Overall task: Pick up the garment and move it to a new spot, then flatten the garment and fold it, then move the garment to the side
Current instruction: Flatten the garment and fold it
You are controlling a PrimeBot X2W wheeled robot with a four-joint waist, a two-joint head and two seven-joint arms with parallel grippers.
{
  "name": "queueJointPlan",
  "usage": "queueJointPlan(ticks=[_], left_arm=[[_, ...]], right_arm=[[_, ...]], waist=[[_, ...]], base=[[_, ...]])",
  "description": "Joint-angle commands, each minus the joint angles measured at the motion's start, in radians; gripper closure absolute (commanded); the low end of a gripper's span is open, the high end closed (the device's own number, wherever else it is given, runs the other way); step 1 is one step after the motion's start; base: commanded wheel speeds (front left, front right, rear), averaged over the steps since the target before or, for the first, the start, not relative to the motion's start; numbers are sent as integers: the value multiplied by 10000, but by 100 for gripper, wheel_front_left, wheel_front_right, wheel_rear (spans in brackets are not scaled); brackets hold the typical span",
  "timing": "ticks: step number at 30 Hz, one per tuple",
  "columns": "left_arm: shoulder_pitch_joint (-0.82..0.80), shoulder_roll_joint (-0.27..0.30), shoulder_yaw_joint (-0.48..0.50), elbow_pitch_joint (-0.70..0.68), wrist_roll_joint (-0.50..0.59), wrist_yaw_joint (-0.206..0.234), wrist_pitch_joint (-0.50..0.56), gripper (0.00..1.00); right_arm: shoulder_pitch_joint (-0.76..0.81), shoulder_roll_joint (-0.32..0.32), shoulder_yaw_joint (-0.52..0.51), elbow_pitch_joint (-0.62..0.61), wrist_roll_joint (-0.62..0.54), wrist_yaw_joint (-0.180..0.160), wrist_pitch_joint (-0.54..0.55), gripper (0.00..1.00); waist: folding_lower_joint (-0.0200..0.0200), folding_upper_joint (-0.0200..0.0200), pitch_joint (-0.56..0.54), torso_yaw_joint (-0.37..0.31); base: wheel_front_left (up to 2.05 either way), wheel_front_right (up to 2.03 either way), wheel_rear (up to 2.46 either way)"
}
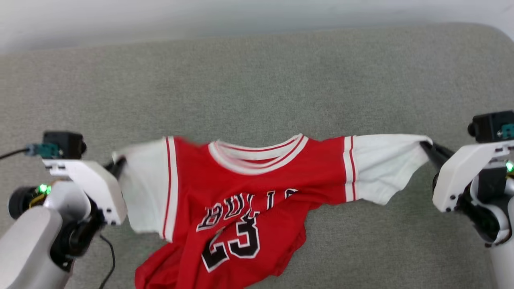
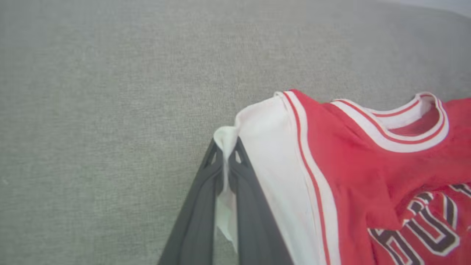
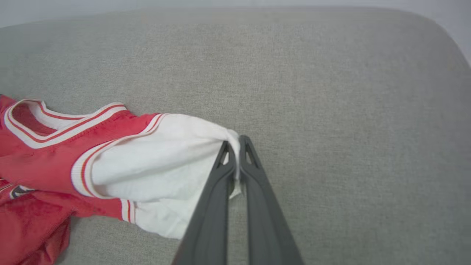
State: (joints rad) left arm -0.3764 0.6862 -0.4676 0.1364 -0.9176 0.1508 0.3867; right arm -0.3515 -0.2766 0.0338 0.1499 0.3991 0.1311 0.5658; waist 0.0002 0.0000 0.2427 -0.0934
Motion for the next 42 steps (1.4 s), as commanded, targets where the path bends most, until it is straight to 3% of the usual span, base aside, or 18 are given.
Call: queueJointPlan(ticks=[1,11,18,26,33,42], left_arm=[[-374,-123,81,-74,304,85,-432,100],[-3005,-981,310,688,1380,278,-1925,100],[-5471,-1412,700,1723,1744,74,-2729,100],[-8717,-1477,1030,2410,2484,-186,-3869,100],[-11338,-1365,1254,3019,2758,-436,-3992,100],[-12982,-1279,1178,3938,2914,-715,-3844,100]], right_arm=[[-358,-29,-125,94,-151,-7,-224,100],[-2559,-150,-515,1017,-473,-7,-1240,100],[-4906,-137,-654,1521,-345,-7,-2325,100],[-8162,-82,-859,1796,-410,-7,-3638,100],[-11031,-82,-882,2380,-479,-7,-4099,100],[-12793,59,-336,3568,-239,-7,-4494,100]], waist=[[-2,0,-271,80],[-2,0,-772,144],[-2,0,-309,64],[-2,0,1029,-22],[-2,0,2515,-185],[-2,0,4082,-431]], base=[[0,0,0],[0,0,0],[0,0,0],[0,0,0],[0,0,0],[0,0,0]])
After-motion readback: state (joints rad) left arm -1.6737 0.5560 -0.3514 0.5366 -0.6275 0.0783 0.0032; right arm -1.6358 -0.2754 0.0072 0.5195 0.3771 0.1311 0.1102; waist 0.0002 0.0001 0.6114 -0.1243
